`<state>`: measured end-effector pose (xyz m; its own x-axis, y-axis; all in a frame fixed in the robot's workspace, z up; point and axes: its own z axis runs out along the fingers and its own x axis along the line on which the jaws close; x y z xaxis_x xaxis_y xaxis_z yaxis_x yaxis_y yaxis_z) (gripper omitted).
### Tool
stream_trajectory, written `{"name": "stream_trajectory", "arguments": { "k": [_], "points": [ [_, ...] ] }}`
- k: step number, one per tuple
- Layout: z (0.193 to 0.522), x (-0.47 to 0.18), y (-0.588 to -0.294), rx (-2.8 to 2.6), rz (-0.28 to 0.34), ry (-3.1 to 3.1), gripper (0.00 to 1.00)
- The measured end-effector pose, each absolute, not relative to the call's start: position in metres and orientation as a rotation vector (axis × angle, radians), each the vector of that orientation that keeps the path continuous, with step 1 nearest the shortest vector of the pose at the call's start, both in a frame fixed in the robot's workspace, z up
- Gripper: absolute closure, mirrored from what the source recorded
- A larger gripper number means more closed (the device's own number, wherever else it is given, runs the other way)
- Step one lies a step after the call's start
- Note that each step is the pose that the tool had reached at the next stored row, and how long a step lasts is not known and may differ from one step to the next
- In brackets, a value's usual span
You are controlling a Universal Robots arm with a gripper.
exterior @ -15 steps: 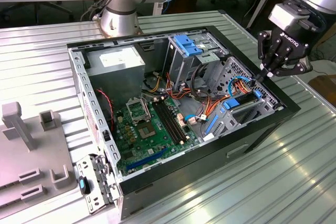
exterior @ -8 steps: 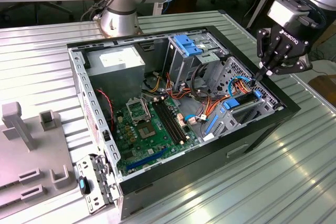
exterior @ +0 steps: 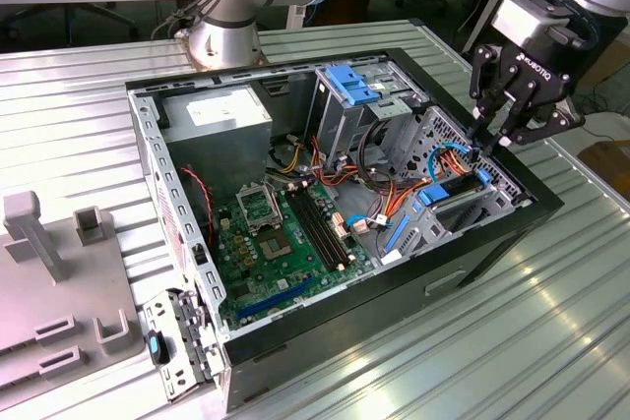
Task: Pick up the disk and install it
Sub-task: 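Insert the second disk wire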
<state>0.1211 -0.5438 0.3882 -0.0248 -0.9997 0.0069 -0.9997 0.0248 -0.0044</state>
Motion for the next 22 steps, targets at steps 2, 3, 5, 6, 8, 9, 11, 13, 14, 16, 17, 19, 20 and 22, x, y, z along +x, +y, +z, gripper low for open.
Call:
{"name": "stream_trajectory", "arguments": {
  "k": [2,3,5,6,8,9,11,13,14,16,17,19,20,22],
  "points": [
    [0.3844,0.1211,-0.5404,2.188,0.013,-2.252,0.64],
    [0.3824,0.1211,-0.5402,2.187,0.013,-2.253,0.64],
    [0.3804,0.1208,-0.5402,2.185,0.013,-2.254,0.64],
    [0.3794,0.1205,-0.5402,2.185,0.013,-2.254,0.65],
    [0.3792,0.1204,-0.5403,2.185,0.013,-2.254,0.78],
    [0.3791,0.1204,-0.5404,2.185,0.013,-2.254,0.84],
    [0.3791,0.1204,-0.5407,2.185,0.013,-2.254,0.84],
    [0.3792,0.1204,-0.5408,2.185,0.014,-2.254,0.84],
    [0.3791,0.1203,-0.5408,2.185,0.013,-2.254,0.84],
    [0.3789,0.1200,-0.5410,2.185,0.014,-2.254,0.84],
    [0.3789,0.1200,-0.5411,2.185,0.014,-2.254,0.84],
    [0.3785,0.1199,-0.5414,2.186,0.015,-2.255,0.84],
    [0.3780,0.1196,-0.5418,2.188,0.020,-2.257,0.84],
    [0.3772,0.1175,-0.5424,2.194,0.034,-2.263,0.84]
  ]
}}
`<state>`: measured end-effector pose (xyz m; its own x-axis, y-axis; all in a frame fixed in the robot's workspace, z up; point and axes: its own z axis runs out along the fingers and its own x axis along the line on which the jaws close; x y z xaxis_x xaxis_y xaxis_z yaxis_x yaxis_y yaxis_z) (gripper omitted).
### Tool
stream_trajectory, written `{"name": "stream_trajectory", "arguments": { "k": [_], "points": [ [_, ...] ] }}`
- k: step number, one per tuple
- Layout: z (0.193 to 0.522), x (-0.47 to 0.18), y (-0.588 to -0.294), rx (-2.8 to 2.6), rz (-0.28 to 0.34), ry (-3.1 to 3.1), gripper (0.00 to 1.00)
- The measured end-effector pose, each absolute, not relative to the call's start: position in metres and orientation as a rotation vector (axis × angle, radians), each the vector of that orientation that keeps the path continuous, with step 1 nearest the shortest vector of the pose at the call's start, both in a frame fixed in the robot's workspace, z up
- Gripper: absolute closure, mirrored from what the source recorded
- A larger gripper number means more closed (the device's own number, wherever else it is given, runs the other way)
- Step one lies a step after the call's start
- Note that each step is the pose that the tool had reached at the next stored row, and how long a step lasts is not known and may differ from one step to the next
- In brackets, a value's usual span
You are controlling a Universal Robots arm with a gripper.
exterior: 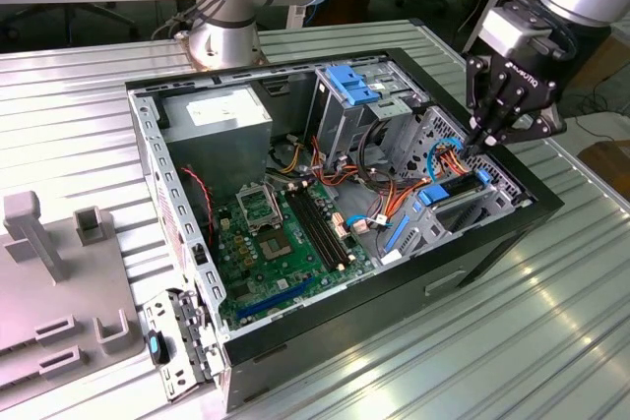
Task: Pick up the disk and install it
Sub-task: 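Insert the second disk wire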
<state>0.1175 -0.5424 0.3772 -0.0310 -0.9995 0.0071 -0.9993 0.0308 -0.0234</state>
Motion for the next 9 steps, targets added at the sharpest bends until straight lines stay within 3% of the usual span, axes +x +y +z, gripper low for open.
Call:
{"name": "stream_trajectory", "arguments": {
  "k": [9],
  "points": [
    [0.371,0.103,-0.553,-2.153,-0.088,2.220,0.84]
  ]
}}
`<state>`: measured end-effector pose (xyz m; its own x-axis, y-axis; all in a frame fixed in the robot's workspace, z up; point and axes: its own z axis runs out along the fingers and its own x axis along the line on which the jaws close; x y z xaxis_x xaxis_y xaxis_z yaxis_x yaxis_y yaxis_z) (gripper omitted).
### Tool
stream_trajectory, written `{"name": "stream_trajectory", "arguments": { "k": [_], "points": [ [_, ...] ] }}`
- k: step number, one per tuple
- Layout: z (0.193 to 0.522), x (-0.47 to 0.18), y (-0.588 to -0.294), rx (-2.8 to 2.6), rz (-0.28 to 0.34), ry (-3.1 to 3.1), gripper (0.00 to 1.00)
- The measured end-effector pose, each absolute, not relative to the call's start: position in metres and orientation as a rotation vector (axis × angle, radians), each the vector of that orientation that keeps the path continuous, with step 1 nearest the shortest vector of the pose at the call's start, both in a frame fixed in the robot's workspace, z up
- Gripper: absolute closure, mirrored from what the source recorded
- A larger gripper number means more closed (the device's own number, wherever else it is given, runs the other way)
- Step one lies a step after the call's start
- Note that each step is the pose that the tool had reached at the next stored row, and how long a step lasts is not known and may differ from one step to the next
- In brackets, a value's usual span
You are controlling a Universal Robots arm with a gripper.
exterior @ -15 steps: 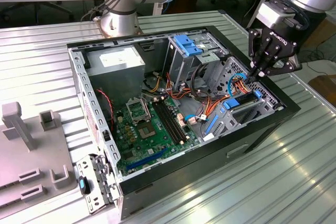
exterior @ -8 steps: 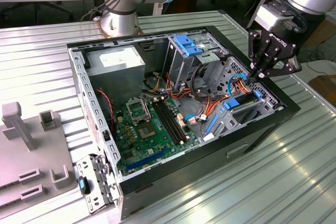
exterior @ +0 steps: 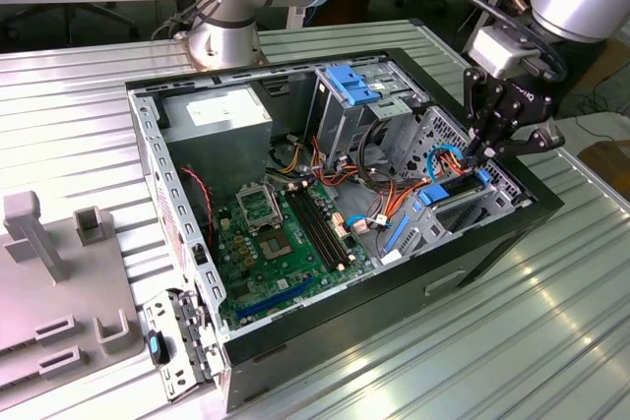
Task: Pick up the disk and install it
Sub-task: 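Insert the second disk wire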
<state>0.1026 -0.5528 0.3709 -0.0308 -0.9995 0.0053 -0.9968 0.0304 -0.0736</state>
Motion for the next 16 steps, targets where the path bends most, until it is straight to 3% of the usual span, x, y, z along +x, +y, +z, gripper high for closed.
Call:
{"name": "stream_trajectory", "arguments": {
  "k": [16],
  "points": [
    [0.350,0.092,-0.555,-2.141,-0.136,2.183,0.84]
  ]
}}
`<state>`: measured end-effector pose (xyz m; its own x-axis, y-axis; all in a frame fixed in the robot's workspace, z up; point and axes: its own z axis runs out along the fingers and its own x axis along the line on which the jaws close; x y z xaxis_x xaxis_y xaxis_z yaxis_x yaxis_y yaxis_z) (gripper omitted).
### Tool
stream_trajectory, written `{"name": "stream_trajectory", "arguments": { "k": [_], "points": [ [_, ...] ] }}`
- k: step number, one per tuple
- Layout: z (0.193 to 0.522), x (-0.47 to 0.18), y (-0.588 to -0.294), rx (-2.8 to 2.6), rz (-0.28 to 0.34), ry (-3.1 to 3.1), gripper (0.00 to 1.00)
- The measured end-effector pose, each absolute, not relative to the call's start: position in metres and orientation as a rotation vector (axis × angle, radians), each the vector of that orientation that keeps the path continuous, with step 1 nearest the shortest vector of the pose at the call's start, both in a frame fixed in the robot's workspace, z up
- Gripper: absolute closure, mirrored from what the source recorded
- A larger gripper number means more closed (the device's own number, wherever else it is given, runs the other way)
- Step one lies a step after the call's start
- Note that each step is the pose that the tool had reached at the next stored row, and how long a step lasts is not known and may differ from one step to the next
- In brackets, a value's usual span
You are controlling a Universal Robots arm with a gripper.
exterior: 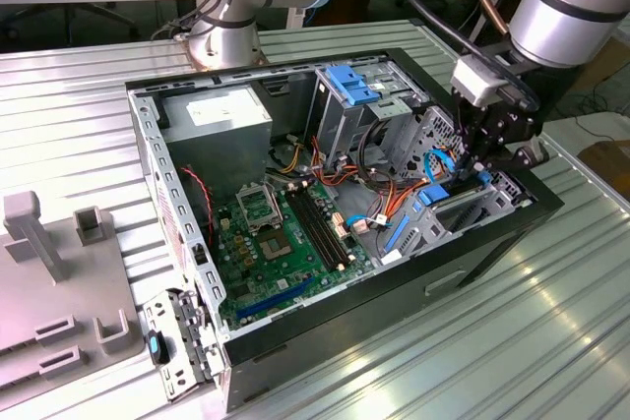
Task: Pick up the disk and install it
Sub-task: 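Insert the second disk wire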
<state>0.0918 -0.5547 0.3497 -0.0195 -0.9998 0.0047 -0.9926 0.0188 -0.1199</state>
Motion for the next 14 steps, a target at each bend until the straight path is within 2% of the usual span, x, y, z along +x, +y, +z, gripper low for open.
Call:
{"name": "stream_trajectory", "arguments": {
  "k": [14],
  "points": [
    [0.3453,0.0935,-0.5546,-2.141,-0.138,2.182,0.84]
  ]
}}
